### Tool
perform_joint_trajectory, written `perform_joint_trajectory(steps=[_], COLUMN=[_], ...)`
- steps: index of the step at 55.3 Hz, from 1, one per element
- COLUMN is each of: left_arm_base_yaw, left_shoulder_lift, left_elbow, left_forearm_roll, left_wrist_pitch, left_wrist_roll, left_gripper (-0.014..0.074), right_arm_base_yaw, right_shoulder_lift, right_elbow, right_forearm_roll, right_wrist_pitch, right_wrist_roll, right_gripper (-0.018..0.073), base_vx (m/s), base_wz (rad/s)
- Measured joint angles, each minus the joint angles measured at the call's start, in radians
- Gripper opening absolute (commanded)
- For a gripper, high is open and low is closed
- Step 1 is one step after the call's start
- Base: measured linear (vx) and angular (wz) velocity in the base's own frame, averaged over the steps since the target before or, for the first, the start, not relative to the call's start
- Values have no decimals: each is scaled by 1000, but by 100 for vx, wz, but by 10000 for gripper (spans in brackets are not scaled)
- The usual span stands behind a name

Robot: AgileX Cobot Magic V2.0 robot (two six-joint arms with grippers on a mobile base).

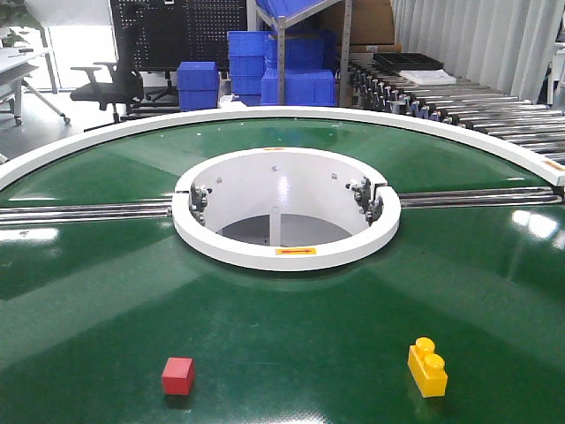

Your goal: Pick red and yellow blocks into blue bin

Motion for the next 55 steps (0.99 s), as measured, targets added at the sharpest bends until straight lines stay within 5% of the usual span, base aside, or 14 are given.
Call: perform_joint_trajectory(steps=[43,55], left_arm_base_yaw=[0,0], left_shoulder_lift=[0,0], left_elbow=[0,-13], left_forearm_roll=[0,-6], left_wrist_pitch=[0,-93], left_wrist_roll=[0,-5], left_gripper=[2,2], right_arm_base_yaw=[0,0], right_shoulder_lift=[0,0], right_elbow=[0,-6], right_forearm_roll=[0,0], right_wrist_pitch=[-1,-41], right_wrist_roll=[0,0], right_gripper=[-11,-11], base_vx=[0,0], base_wz=[0,0])
